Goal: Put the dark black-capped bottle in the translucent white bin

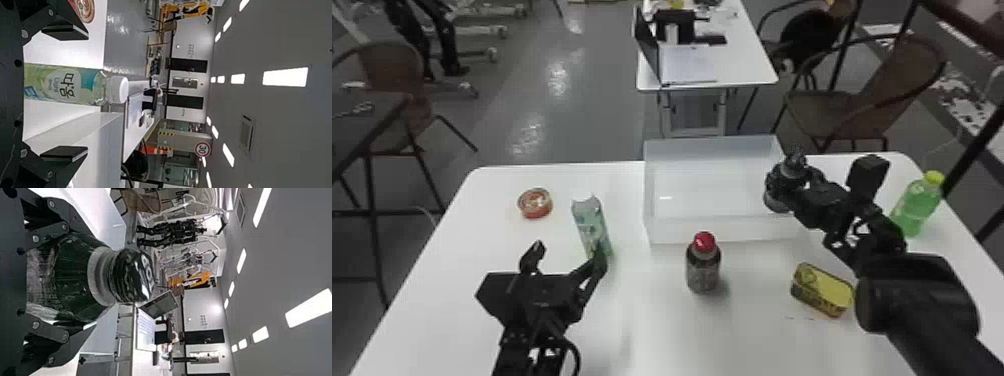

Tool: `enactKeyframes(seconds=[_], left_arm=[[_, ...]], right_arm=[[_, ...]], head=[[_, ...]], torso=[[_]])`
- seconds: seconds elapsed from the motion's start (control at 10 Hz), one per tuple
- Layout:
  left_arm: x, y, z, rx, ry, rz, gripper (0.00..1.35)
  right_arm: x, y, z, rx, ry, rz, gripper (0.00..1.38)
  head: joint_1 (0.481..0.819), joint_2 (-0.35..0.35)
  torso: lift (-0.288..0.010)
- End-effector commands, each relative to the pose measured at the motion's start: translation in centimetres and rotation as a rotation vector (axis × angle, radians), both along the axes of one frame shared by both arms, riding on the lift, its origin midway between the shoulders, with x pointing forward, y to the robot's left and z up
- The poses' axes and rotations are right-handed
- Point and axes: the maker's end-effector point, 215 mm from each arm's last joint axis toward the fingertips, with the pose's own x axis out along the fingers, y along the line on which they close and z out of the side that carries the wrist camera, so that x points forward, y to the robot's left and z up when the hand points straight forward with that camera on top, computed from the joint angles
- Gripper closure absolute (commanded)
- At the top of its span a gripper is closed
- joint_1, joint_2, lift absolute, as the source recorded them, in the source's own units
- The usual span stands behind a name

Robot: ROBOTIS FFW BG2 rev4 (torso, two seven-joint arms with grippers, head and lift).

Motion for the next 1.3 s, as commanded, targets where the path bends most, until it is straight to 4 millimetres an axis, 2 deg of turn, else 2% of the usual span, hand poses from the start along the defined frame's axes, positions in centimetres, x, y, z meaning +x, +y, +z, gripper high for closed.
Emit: enactKeyframes(seconds=[0.0,0.1,0.3,0.5,0.7,0.8,1.1,1.2], left_arm=[[0.0,-0.2,0.0,0.0,0.0,-0.002,0.26],[0.0,-0.1,0.0,0.001,0.0,-0.003,0.26],[0.0,-0.1,0.1,0.001,-0.004,-0.002,0.26],[-0.2,0.1,0.3,0.002,-0.013,0.002,0.26],[-0.2,0.3,0.6,0.008,-0.021,0.004,0.26],[-0.2,0.1,0.6,0.013,-0.021,0.003,0.26],[-0.3,0.0,0.4,0.014,-0.018,0.0,0.26],[-0.4,0.0,0.4,0.014,-0.018,0.001,0.26]], right_arm=[[0.1,-0.3,-0.2,0.006,0.007,-0.006,0.23],[0.2,-0.2,0.1,0.006,0.001,-0.002,0.0],[0.0,-0.1,0.6,0.026,-0.01,-0.003,0.01],[-1.9,-0.1,2.5,0.053,-0.07,-0.018,0.01],[-6.9,-2.6,3.7,0.039,-0.082,-0.183,0.01],[-9.9,-3.1,3.4,0.037,-0.055,-0.221,0.01],[-17.2,-2.5,2.0,-0.022,0.006,-0.247,0.06],[-18.6,-3.0,0.9,-0.038,0.036,-0.255,0.06]], head=[[0.695,0.071],[0.695,0.069],[0.695,0.069],[0.695,0.07],[0.695,0.061],[0.695,0.053],[0.695,0.052],[0.695,0.054]], torso=[[-0.064],[-0.064],[-0.064],[-0.064],[-0.064],[-0.064],[-0.064],[-0.064]])
